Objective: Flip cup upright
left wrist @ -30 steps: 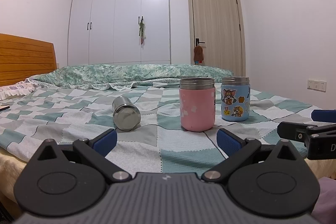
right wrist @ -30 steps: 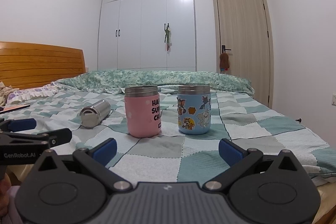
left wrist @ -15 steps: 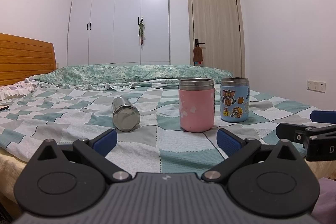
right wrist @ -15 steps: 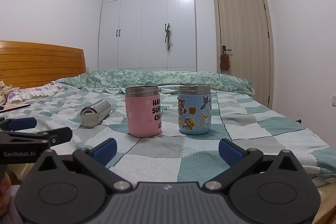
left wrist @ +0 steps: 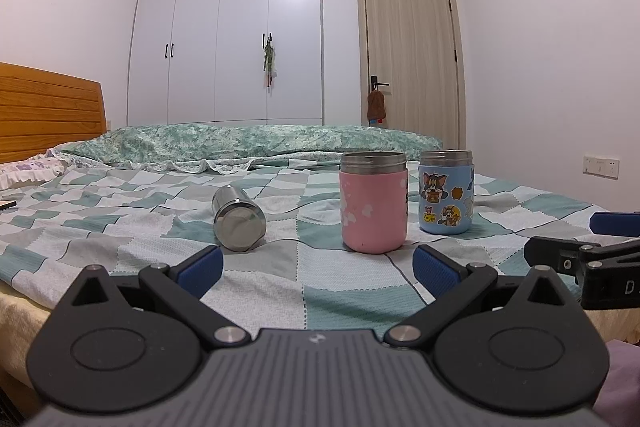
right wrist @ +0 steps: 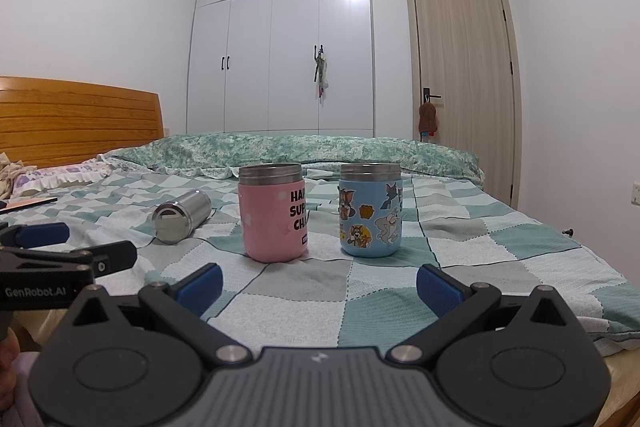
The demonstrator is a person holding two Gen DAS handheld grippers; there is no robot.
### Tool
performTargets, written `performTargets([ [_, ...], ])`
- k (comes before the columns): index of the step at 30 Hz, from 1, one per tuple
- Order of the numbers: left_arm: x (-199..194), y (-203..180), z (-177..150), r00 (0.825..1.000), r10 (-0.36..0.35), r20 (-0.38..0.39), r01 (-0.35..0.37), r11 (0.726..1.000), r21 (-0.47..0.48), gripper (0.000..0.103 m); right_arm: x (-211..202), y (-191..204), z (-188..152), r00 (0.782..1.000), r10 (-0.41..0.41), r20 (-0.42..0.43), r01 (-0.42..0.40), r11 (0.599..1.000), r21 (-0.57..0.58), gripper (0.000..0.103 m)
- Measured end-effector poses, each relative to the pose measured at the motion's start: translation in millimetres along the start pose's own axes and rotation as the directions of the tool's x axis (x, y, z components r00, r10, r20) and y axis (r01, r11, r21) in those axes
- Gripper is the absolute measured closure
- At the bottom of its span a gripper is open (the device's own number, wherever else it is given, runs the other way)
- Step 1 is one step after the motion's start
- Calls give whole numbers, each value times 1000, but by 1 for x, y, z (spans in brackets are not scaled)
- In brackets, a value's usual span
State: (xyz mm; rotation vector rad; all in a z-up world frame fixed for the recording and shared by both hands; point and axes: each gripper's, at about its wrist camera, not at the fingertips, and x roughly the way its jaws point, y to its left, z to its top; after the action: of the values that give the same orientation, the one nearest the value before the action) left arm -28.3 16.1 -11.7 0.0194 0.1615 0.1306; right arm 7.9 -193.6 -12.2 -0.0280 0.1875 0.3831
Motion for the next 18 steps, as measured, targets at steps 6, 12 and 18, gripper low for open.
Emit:
performTargets([
  [6,0,0,0,1000,0,1,0,1000,-1,0,0,0,0,1000,-1,0,1,1000,0,0],
  [12,-1,-3,1,1000,-1,6,1,1000,5,0,0,0,0,1000,0,1,0,1000,-2,0],
  [18,-3,-2,-1,1000,-4,15,4,1000,3,0,0,0,0,1000,0,2,0,1000,-2,0],
])
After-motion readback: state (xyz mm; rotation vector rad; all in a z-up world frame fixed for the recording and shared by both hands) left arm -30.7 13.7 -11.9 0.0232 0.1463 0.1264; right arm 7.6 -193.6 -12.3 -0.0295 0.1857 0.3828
